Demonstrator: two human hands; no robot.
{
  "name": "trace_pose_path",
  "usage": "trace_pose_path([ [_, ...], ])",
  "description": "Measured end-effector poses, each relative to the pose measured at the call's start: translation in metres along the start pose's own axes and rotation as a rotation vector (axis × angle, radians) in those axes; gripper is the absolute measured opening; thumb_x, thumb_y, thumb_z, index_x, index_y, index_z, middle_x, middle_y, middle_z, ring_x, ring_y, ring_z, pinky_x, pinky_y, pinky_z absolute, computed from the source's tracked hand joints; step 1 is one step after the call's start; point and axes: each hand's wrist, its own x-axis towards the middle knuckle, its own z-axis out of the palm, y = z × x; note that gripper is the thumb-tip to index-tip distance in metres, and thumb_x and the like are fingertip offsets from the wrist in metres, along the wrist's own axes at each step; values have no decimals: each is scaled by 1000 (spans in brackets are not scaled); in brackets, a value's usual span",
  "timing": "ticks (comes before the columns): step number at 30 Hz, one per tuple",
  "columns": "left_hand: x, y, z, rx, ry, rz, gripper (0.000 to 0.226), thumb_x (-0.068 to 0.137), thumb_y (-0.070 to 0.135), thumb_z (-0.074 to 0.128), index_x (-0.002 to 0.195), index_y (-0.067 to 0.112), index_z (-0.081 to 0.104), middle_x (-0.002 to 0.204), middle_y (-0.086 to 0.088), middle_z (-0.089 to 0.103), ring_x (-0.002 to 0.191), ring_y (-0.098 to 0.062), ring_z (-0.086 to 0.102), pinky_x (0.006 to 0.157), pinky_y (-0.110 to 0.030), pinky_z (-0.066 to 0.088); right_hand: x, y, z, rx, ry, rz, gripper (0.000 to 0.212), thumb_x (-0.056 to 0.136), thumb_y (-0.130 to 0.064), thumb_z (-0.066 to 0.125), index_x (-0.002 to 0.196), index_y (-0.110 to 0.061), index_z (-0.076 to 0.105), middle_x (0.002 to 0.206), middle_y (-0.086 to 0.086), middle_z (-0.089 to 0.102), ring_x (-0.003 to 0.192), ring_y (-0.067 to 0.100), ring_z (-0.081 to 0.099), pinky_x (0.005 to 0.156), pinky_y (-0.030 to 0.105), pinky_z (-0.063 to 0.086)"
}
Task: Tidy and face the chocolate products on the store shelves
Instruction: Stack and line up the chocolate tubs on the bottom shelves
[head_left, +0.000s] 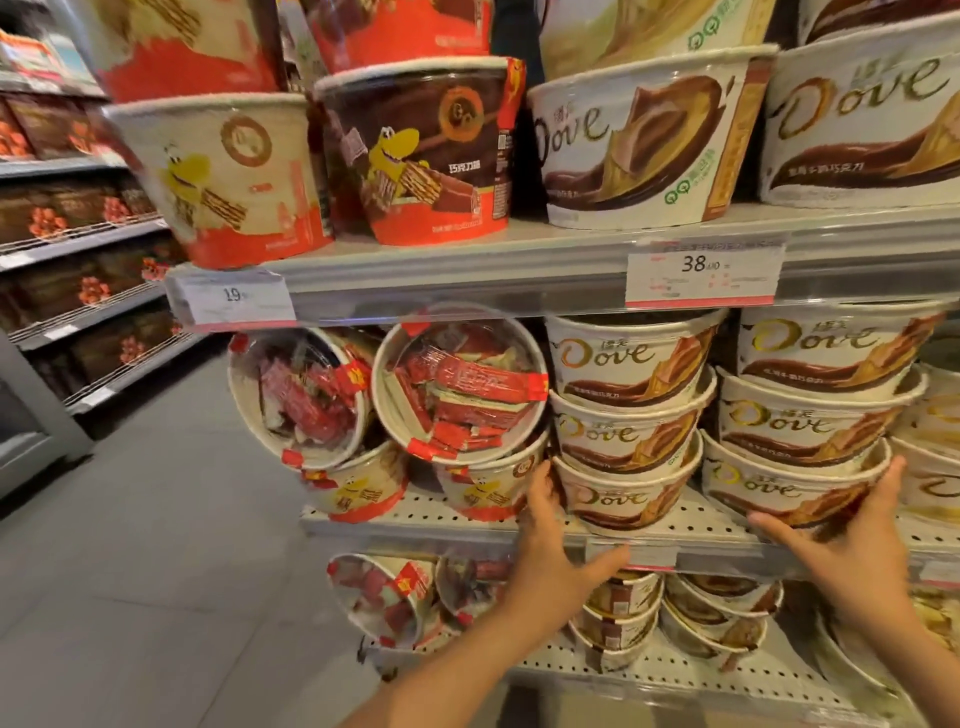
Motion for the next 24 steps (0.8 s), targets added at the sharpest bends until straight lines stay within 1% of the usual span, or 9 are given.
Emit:
trace_pose_path([
  [2,-8,2,-21,-15,-14,39,94,72,34,79,131,53,8,142,18,28,130,2,34,110,-29,34,-2,1,-4,-6,15,25,134,42,-41,86,144,-45,-1,152,0,27,138,25,30,110,52,28],
  [4,-14,8,-51,-7,35,118,81,72,29,78,123,55,21,128,19,44,117,3,47,101,-29,43,-15,0,-4,27,94,96,134,40,-62,82,146,-37,4,152,2,24,139,26,26,109,55,28],
  [6,-17,17,-83,36,130,223,68,71,31,77,118,50,31,105,18,53,96,-4,56,84,-28,49,-36,-20,6,28,261,118,129,45,-85,61,147,-28,7,153,9,18,141,29,20,113,51,21],
  [8,-21,25,-110,89,279,328,55,69,42,74,109,48,37,90,11,51,82,-11,53,73,-27,47,-61,-62,22,-38,383,-102,111,65,-82,48,144,-9,19,146,20,25,136,31,23,114,36,18],
  [11,-22,40,-140,199,505,491,51,69,43,70,109,43,39,99,2,47,90,-17,49,82,-25,46,-75,-141,50,-63,345,-565,71,81,-48,57,130,0,35,129,23,37,124,23,34,108,27,26],
  [13,-19,43,-157,371,695,568,59,68,42,71,114,23,39,109,-2,43,101,-18,44,89,-19,38,-68,-172,71,-114,192,-710,65,78,-40,61,128,-5,37,128,15,37,123,20,35,108,23,27],
  [16,-9,37,-181,457,892,481,88,56,36,87,123,18,35,125,-12,34,118,-25,31,102,-26,30,-62,-194,104,-231,62,-774,77,75,-51,62,134,-12,33,137,13,34,128,26,36,108,31,29],
  [19,-2,24,-198,425,894,298,119,44,45,90,137,23,21,143,-15,17,134,-26,17,109,-51,30,-68,-199,134,-191,13,-681,92,70,-60,63,140,-15,24,145,13,26,136,26,28,110,36,28],
  [24,7,13,-209,376,767,143,139,38,55,87,143,39,-3,152,2,-11,144,-27,-5,112,-56,24,-83,-200,174,-279,52,-630,113,62,-61,72,145,-18,10,153,14,8,142,30,10,111,49,23],
])
